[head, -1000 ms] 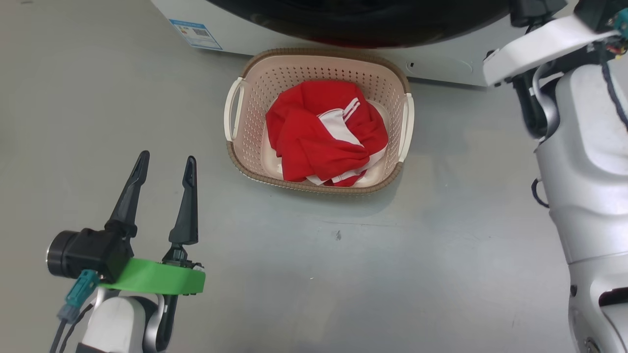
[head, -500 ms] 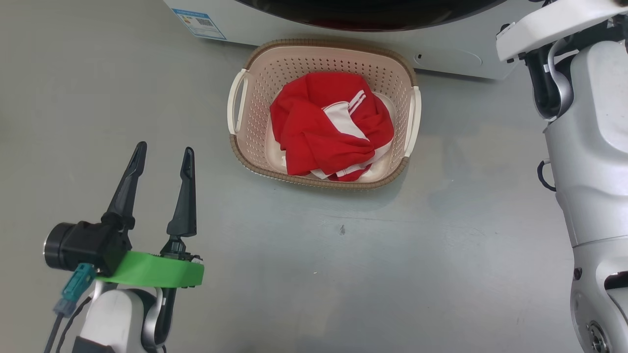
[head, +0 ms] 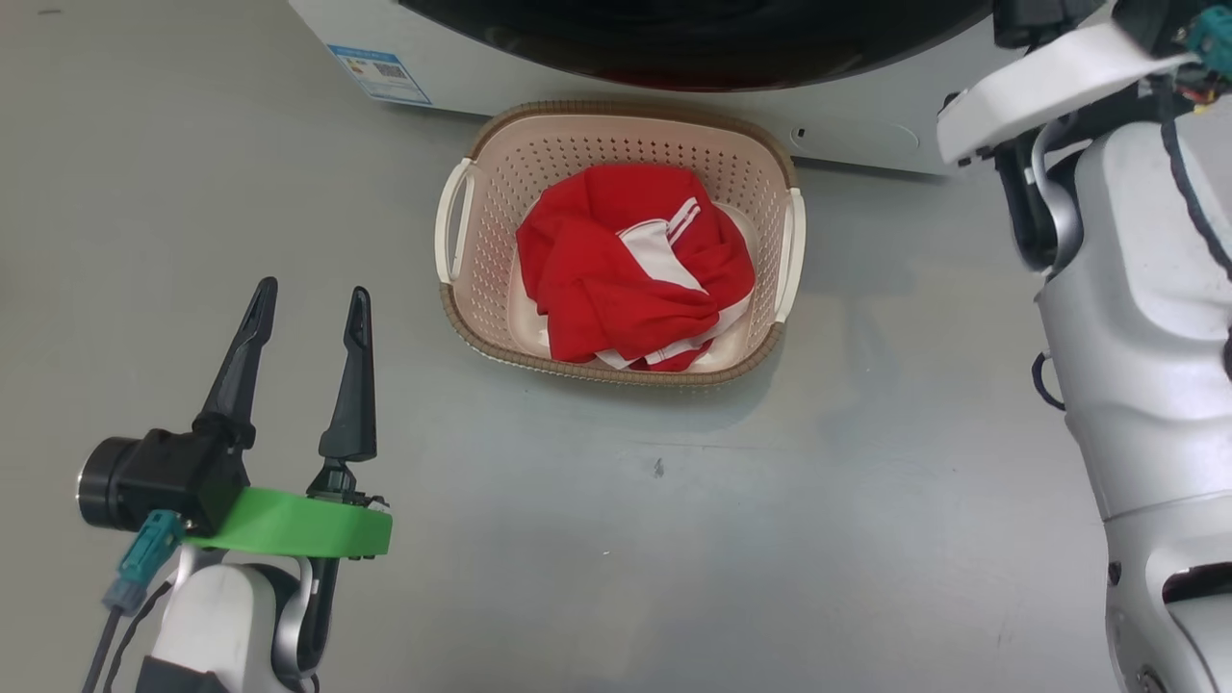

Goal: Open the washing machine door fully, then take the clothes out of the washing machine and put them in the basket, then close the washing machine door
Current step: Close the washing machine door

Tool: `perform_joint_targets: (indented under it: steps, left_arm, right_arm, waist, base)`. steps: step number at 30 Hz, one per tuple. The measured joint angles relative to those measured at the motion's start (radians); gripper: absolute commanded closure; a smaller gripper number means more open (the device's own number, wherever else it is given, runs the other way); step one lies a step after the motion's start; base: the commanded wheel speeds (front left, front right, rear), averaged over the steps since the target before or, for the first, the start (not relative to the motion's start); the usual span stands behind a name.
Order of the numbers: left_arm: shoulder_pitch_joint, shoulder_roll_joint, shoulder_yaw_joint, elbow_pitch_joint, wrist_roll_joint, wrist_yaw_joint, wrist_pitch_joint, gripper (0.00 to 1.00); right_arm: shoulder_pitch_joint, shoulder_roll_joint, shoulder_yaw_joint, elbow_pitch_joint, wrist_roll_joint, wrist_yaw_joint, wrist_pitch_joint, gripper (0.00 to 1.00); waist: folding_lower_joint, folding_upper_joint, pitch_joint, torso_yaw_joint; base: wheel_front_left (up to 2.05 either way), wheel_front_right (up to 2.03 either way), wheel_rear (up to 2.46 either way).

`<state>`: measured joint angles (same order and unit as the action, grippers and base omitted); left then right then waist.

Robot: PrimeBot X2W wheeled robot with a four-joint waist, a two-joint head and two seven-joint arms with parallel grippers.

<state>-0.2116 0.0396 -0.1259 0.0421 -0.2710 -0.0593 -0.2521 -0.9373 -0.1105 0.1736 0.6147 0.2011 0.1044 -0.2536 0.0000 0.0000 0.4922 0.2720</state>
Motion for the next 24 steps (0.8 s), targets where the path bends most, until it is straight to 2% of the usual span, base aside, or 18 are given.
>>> perform_joint_targets:
  steps: [13,14,16,17,18,24]
  left_arm:
    - [0.011,-0.001,0.014,0.023,0.018,-0.007,0.0,0.0]
    - [0.015,-0.001,0.014,0.025,0.018,-0.007,0.0,0.0]
    - [0.023,-0.001,0.013,0.03,0.018,-0.009,0.0,0.0]
    - [0.028,-0.001,0.014,0.032,0.018,-0.009,0.0,0.0]
    - [0.033,-0.001,0.014,0.035,0.018,-0.009,0.0,0.0]
    - [0.066,0.001,0.015,0.052,0.022,-0.013,0.0,0.0]
  right_arm:
    - [0.223,0.028,0.005,-0.119,0.03,0.008,0.0,1.0]
    - [0.244,0.031,0.005,-0.126,0.034,0.008,0.0,0.89]
    - [0.286,0.035,0.005,-0.137,0.04,0.008,0.0,0.39]
    - [0.308,0.036,0.005,-0.143,0.043,0.008,0.0,0.11]
    - [0.328,0.037,0.004,-0.15,0.046,0.008,0.0,0.0]
    - [0.425,0.045,-0.004,-0.189,0.062,0.009,0.0,0.0]
  waist:
    - [0.0,0.0,-0.091,-0.052]
    - [0.0,0.0,-0.098,-0.058]
    - [0.0,0.0,-0.113,-0.068]
    - [0.0,0.0,-0.12,-0.074]
    - [0.0,0.0,-0.128,-0.079]
    - [0.0,0.0,-0.175,-0.111]
  base:
    - [0.0,0.0,0.0]
    - [0.0,0.0,0.0]
    - [0.0,0.0,0.0]
    - [0.0,0.0,0.0]
    - [0.0,0.0,0.0]
    - [0.0,0.0,0.0]
